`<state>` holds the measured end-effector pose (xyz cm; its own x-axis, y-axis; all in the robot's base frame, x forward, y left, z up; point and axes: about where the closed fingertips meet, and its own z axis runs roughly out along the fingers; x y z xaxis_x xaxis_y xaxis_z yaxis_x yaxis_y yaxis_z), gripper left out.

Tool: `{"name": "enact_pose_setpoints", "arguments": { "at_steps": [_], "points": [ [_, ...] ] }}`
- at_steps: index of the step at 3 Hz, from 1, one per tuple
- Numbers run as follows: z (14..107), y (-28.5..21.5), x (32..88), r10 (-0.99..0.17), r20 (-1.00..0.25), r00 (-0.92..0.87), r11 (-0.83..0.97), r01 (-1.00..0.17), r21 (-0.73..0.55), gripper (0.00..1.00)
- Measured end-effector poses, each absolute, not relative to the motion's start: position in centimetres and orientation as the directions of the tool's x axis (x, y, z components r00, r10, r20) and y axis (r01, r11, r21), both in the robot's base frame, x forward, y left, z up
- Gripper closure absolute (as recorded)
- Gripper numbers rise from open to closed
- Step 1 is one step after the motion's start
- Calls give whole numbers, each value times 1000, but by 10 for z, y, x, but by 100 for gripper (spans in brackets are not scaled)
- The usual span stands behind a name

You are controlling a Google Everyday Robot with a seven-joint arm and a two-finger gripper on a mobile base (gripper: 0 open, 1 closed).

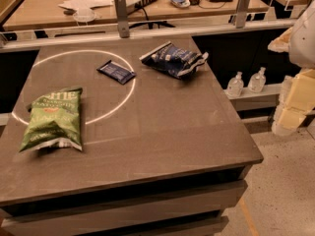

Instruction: Pick blue chip bag

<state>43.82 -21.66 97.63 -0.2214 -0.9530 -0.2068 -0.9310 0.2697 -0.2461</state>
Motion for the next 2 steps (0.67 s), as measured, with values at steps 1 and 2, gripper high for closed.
{"name": "enact_pose_setpoints", "arguments": {
  "at_steps": [1,2],
  "points": [
    [976,-217,438,-953,-207,-221,270,-931,-246,0],
    [976,-216,445,-924,-296,-242,316,-919,-235,0]
  ]
}}
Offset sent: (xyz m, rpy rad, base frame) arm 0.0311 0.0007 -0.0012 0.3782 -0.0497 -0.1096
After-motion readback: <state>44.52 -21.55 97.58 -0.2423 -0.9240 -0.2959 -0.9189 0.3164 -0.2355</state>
